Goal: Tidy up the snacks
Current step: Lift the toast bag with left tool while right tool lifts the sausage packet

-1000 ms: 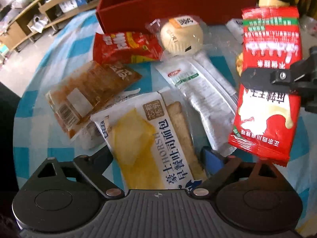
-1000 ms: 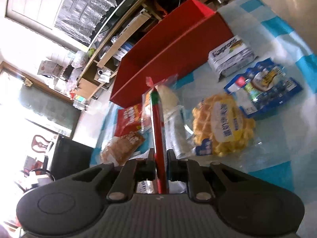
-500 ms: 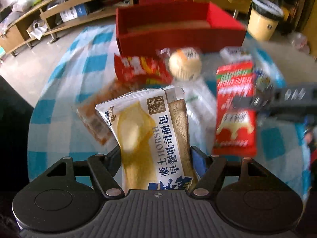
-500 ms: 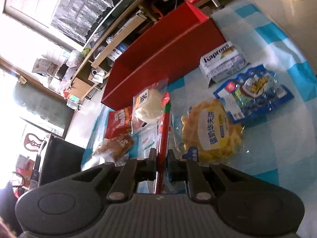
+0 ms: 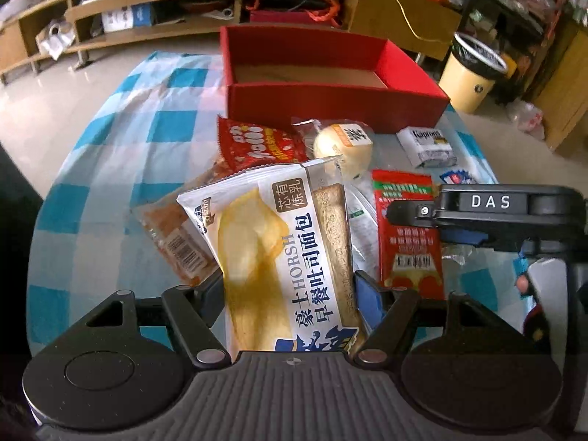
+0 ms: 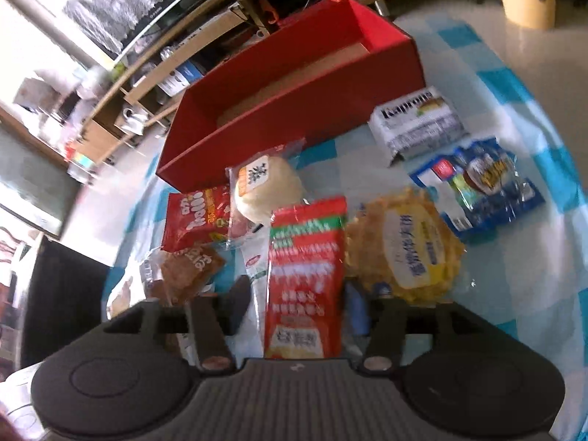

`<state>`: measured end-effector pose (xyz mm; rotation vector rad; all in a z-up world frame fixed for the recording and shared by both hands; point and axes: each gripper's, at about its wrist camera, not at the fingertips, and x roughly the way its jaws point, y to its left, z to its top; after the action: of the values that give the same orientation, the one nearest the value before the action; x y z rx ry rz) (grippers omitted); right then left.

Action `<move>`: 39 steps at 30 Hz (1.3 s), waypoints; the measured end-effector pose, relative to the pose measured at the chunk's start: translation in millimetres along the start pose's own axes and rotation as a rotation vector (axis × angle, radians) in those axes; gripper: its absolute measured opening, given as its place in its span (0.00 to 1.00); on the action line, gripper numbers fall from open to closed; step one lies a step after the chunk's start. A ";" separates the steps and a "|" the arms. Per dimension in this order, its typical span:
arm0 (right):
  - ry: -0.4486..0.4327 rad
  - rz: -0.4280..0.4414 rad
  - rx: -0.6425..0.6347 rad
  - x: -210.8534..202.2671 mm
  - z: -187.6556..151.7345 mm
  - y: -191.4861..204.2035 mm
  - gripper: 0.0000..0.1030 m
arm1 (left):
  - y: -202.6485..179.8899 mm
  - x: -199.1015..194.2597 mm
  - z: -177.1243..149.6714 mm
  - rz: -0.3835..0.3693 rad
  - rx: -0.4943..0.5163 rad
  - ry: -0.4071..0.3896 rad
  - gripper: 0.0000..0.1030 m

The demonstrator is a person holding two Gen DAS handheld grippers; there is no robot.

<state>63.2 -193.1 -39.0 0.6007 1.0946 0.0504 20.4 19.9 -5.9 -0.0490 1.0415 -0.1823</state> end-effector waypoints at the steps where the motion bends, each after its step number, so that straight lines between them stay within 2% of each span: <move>1: -0.001 -0.018 -0.009 1.3 -1.0 6.2 0.64 | 3.9 -0.9 0.6 -0.015 -0.012 -0.002 0.75; 4: 0.016 -0.114 -0.079 13.5 -7.9 25.9 0.66 | 11.8 -5.4 1.0 -0.038 -0.034 -0.015 0.75; 7: 0.025 -0.169 -0.162 22.1 -17.7 39.3 0.66 | 16.0 -7.7 0.2 -0.037 -0.041 -0.024 0.75; 10: 0.017 -0.180 -0.197 21.3 -22.4 39.5 0.49 | 18.1 -9.7 0.5 -0.035 -0.048 -0.030 0.75; 13: 0.030 -0.148 -0.175 13.1 -19.7 27.0 0.43 | 15.5 -10.9 2.4 -0.041 -0.046 -0.037 0.75; 14: 0.031 -0.145 -0.172 10.4 -19.2 24.9 0.33 | 13.1 -11.0 3.4 -0.040 -0.040 -0.040 0.75; 17: 0.027 -0.125 -0.161 0.7 -18.5 16.9 0.23 | 6.9 -9.6 6.5 -0.027 -0.026 -0.044 0.75; 19: 0.026 -0.131 -0.179 -4.6 -19.2 15.1 0.19 | 4.4 -8.8 8.2 -0.021 -0.027 -0.047 0.75; 21: 0.033 -0.135 -0.154 -6.8 -19.0 12.0 0.20 | 3.4 -7.9 8.7 -0.013 -0.030 -0.049 0.75; 22: 0.025 -0.127 -0.128 -8.5 -19.2 11.2 0.25 | 3.3 -7.7 9.1 -0.008 -0.032 -0.049 0.75; 23: 0.024 -0.120 -0.120 -8.8 -19.9 12.6 0.34 | 3.5 -7.6 9.3 -0.006 -0.032 -0.049 0.75; 24: 0.022 -0.114 -0.121 -8.0 -21.5 15.8 0.39 | 3.7 -7.8 9.2 -0.005 -0.033 -0.050 0.76; 26: 0.022 -0.095 -0.139 -5.5 -25.0 23.1 0.64 | 4.5 -8.4 8.2 -0.005 -0.033 -0.051 0.76; 28: 0.047 -0.087 -0.193 1.3 -30.1 31.6 0.76 | 6.3 -8.8 7.8 -0.010 -0.037 -0.049 0.76; 30: 0.060 -0.114 -0.242 9.2 -35.2 35.7 0.74 | 8.9 -9.4 7.4 -0.016 -0.043 -0.049 0.76; 31: 0.054 -0.125 -0.257 10.7 -37.5 36.4 0.66 | 10.3 -9.7 7.5 -0.018 -0.047 -0.049 0.76; 32: 0.049 -0.138 -0.268 11.4 -38.5 36.8 0.53 | 11.4 -9.7 7.5 -0.019 -0.051 -0.049 0.76; 33: 0.055 -0.146 -0.273 12.0 -38.3 36.1 0.48 | 12.4 -9.6 7.4 -0.019 -0.054 -0.048 0.76; 39: 0.049 -0.120 -0.277 2.2 -37.0 27.5 0.44 | 12.8 -9.4 8.2 -0.019 -0.061 -0.046 0.76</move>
<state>39.8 -153.3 -39.3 0.2866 1.1457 0.1112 24.4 33.8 4.6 -0.1178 1.0004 -0.1660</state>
